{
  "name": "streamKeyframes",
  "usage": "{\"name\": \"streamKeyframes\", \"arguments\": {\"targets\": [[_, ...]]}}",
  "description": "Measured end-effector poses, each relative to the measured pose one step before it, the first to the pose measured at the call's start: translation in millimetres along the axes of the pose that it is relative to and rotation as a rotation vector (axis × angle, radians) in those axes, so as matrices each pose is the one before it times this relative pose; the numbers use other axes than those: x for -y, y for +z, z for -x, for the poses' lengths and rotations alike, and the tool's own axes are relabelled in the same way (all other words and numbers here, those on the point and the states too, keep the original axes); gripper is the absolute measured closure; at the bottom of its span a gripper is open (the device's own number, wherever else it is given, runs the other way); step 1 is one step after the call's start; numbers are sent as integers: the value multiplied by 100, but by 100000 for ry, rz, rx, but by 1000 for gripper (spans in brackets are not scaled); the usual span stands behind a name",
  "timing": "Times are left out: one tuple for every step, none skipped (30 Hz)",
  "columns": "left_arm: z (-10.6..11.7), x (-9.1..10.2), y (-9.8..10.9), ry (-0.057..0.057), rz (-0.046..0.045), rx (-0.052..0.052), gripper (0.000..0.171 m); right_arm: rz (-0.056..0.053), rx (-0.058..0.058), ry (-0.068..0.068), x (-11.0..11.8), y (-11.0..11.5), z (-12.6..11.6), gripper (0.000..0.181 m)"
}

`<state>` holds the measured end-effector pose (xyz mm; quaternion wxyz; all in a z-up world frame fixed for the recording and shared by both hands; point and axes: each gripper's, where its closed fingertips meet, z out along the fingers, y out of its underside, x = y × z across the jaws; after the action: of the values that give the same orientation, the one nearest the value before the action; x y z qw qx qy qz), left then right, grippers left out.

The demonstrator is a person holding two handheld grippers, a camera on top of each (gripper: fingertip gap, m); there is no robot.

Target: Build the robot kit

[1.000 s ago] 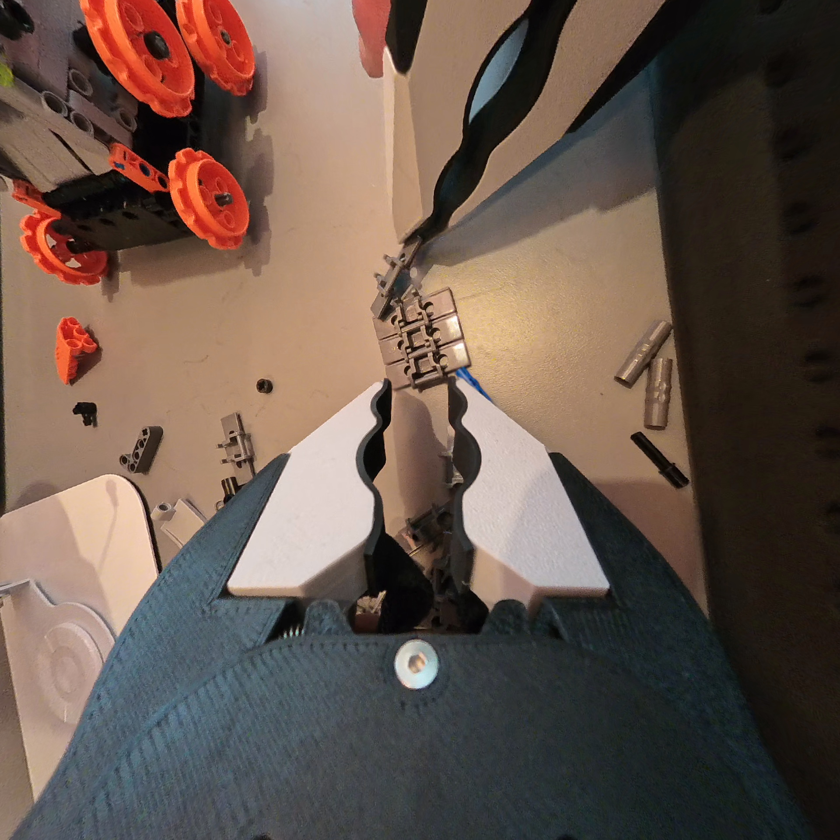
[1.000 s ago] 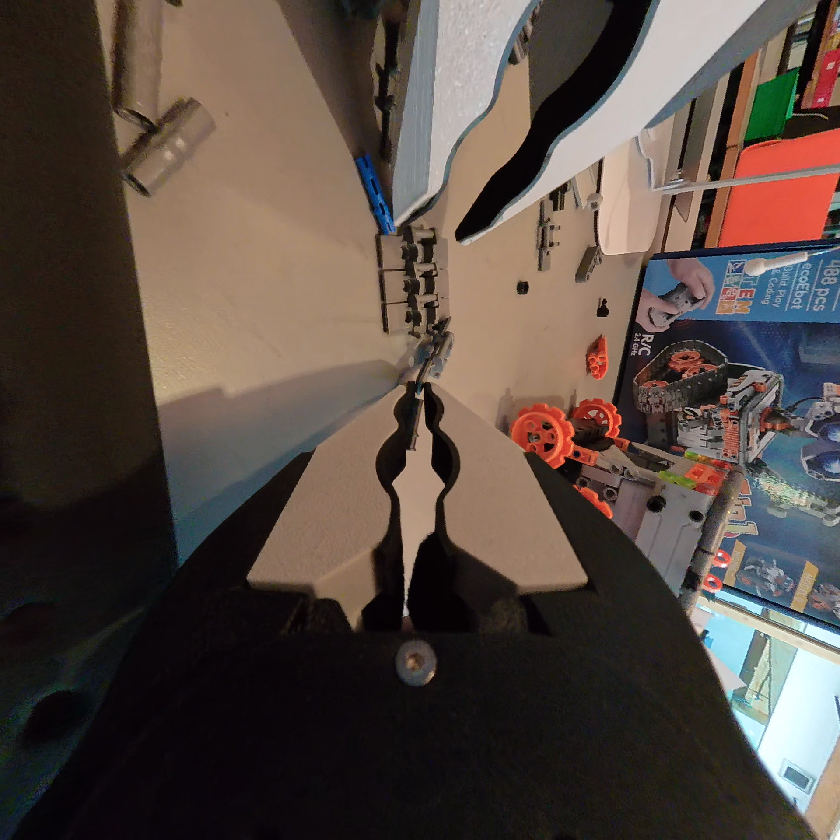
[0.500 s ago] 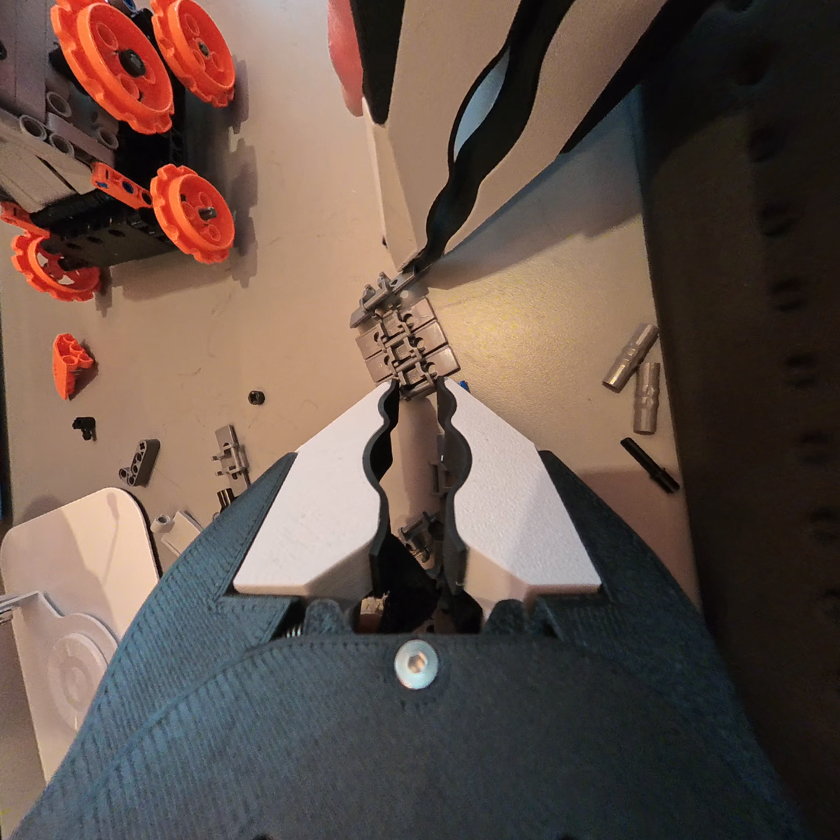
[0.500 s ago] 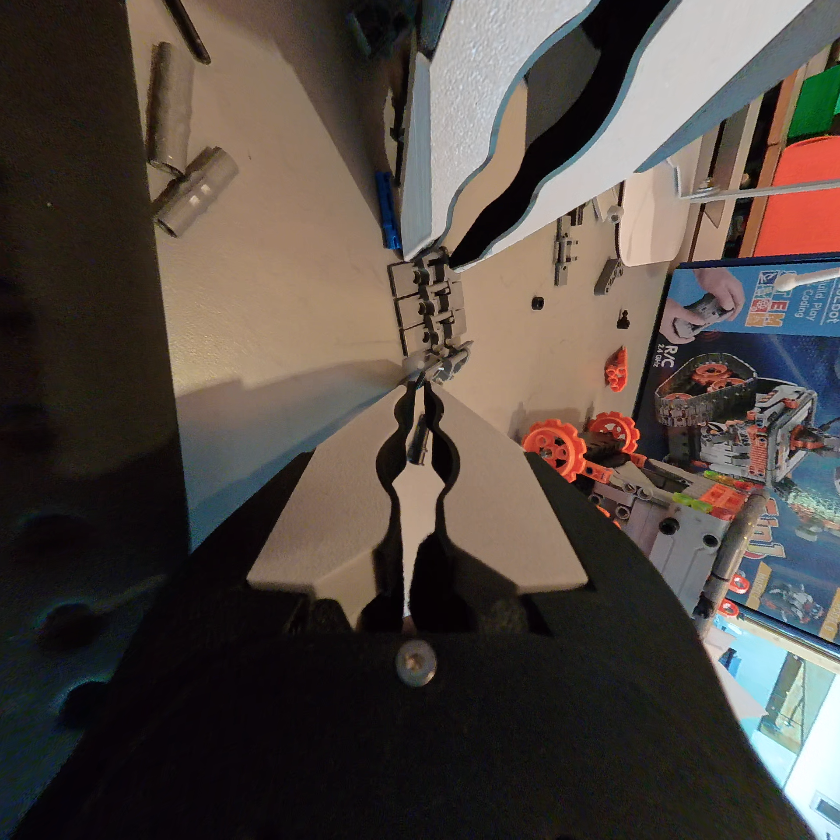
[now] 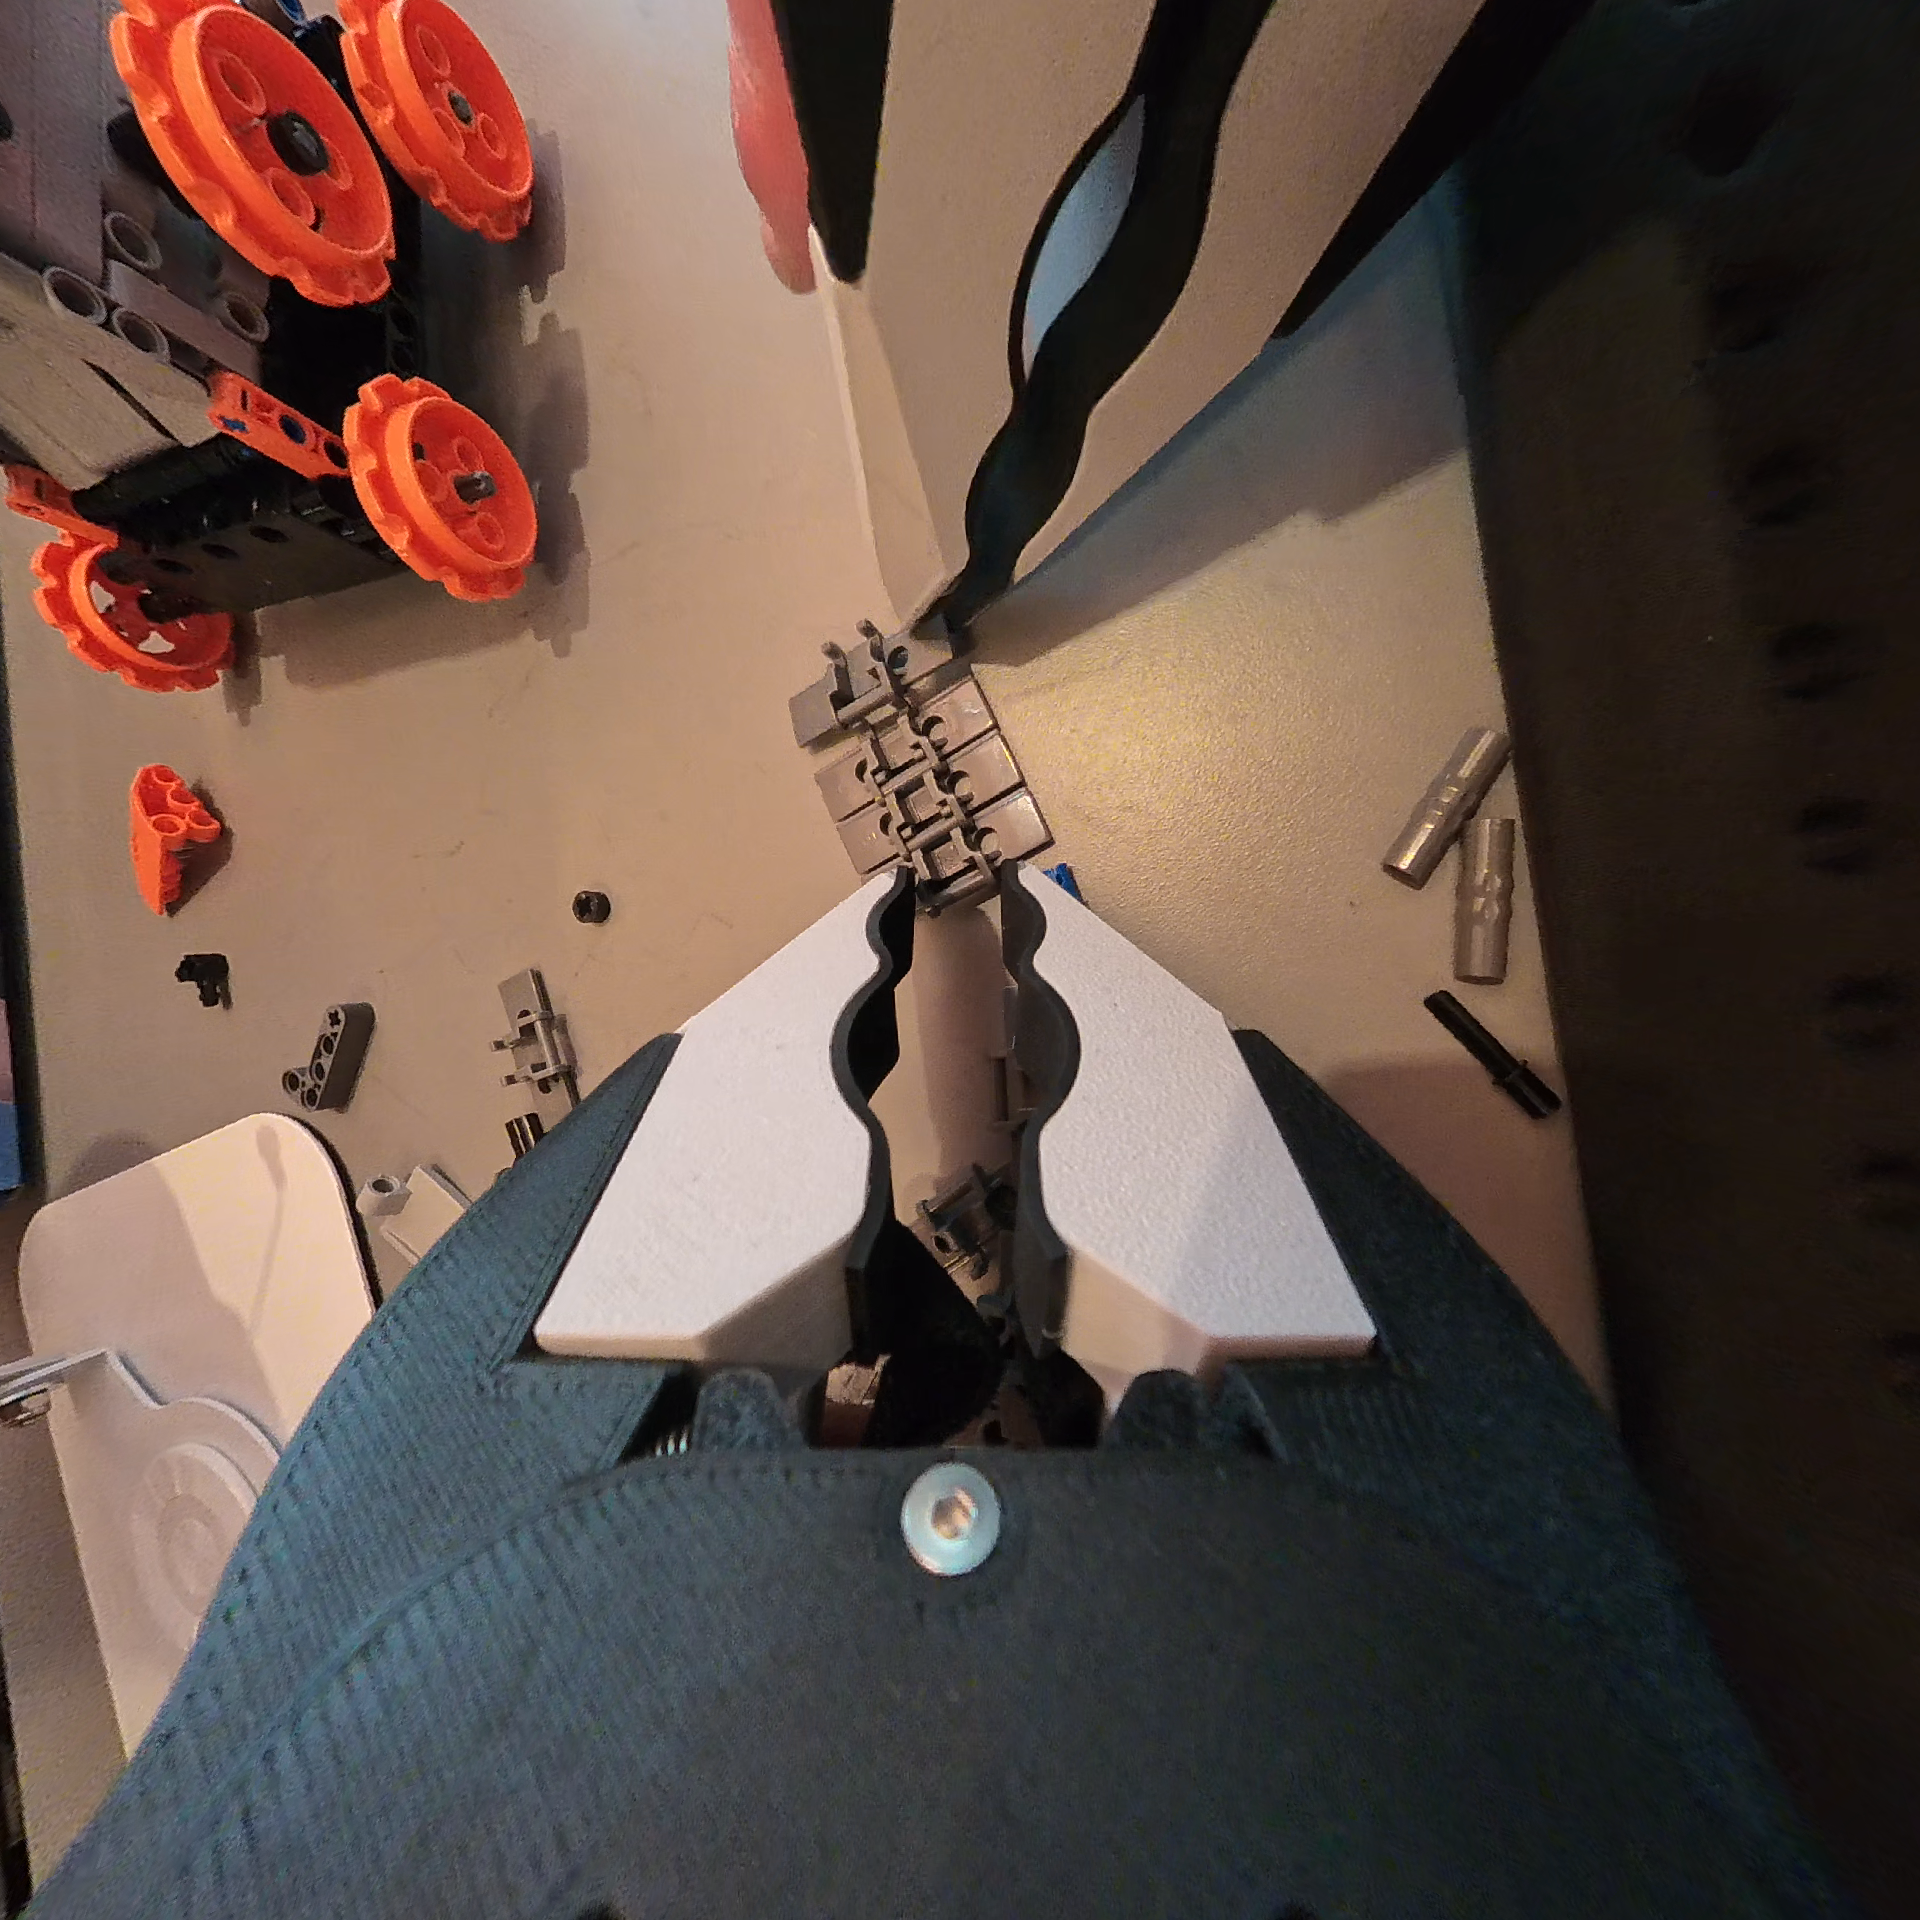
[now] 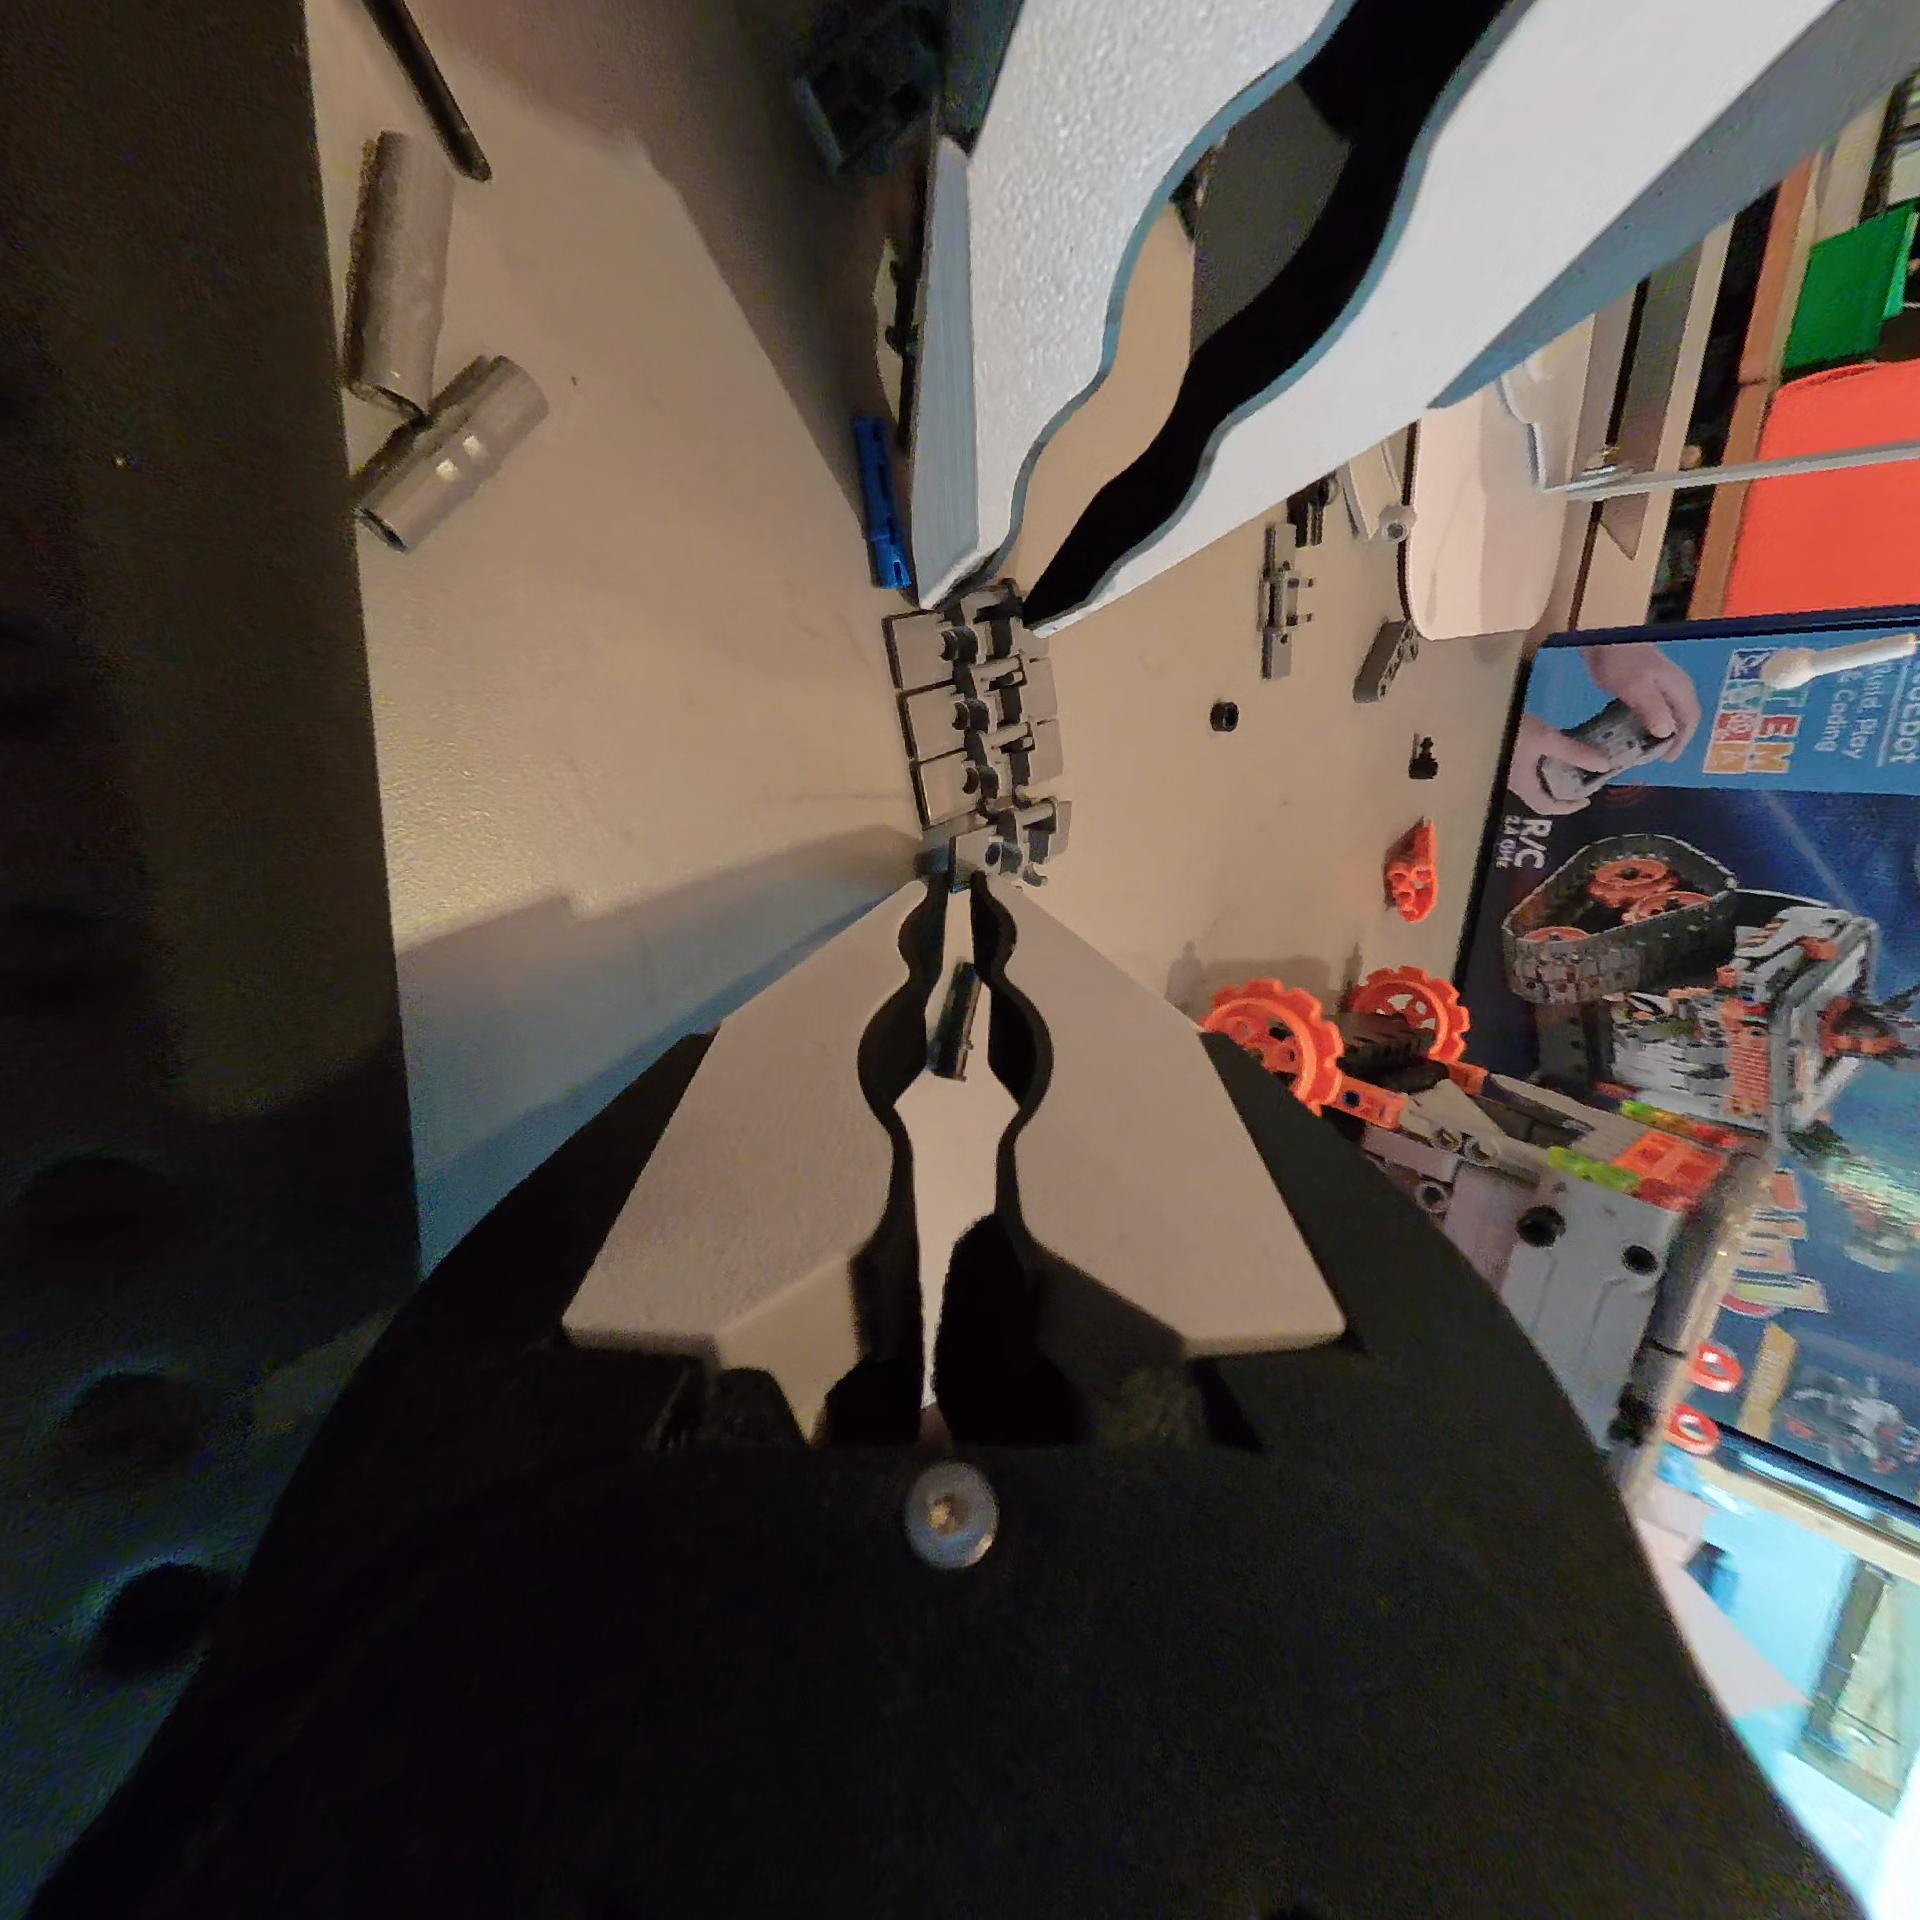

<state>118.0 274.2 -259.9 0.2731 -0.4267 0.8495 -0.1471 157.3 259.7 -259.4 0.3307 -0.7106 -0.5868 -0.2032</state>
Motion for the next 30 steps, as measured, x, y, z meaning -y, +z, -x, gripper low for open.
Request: {"name": "streamKeyframes", "arguments": {"targets": [[2,-14,-9,70,-37,-10,156,-1381,1263,1752,-26,-53,35,179],[28,-39,-20,51,105,127,156,-348,710,1331,-162,-100,-58,178],[0,-22,-14,122,23,-52,155,-116,-228,218,-174,-112,-147,179],[8,21,5,313,-150,-5,156,-847,594,-280,28,-17,47,181],[23,-3,7,93,-21,-31,155,-983,1058,-471,169,125,204,181],[41,-1,22,-40,19,-55,155,-434,-505,-1008,155,189,49,181],[19,17,20,105,-116,-102,155,-173,-876,-1472,118,105,-28,181],[7,-3,-1,-25,-115,-189,155,-386,222,-1016,129,-16,65,181],[4,-1,-3,-74,-87,-131,155,-850,796,69,77,-34,93,181],[11,-5,8,49,-88,53,156,-1264,769,857,16,-2,30,181],[13,-3,-4,81,-24,91,155,-1001,566,634,-34,-10,-4,181],[5,-7,-9,153,44,55,155,-379,66,-878,-43,-44,13,181],[51,-19,7,156,101,216,155,-297,-496,-2042,-1,-31,25,181],[55,-15,20,49,-97,74,155,-509,-617,-1841,21,-13,28,181],[80,-11,17,-7,-90,159,156,-503,-148,-762,-24,-31,2,181],[92,-38,8,142,69,291,156,-485,-445,826,-54,-83,-171,181],[66,-65,-11,97,259,219,156,-743,-1201,1785,-62,-198,-422,181],[25,-44,-30,67,221,38,156,-842,-216,1947,-53,-279,-356,181],[70,-32,-26,45,86,408,156,-1077,969,2640,-24,-295,-260,181],[37,-12,-39,-143,6,45,156,-1658,924,4685,50,-239,-384,178],[45,28,-53,-174,-135,93,156,-1708,1764,6374,56,-131,-349,169],[143,26,-77,-248,-58,608,156,-1074,4363,5439,-43,-48,102,156],[73,1,-76,-169,5,244,155,-1102,4180,3540,-75,3,229,155],[4,21,-65,-83,-134,-124,155,-545,2777,2356,-203,60,142,156],[3,17,-59,-18,-183,-101,155,792,2128,1827,-380,61,62,155],[59,49,-32,-199,-227,256,155,531,160,2323,-303,47,-276,156],[40,45,-4,-420,-175,-52,155,-347,-420,3758,-156,143,-426,159],[-1,20,7,-76,-66,-293,154,-74,1419,4706,-236,276,-218,159],[75,13,21,180,47,250,154,-441,2275,4151,-274,246,-146,160],[61,-9,18,177,121,210,154,-1152,2053,3621,-184,167,-199,161]]}}
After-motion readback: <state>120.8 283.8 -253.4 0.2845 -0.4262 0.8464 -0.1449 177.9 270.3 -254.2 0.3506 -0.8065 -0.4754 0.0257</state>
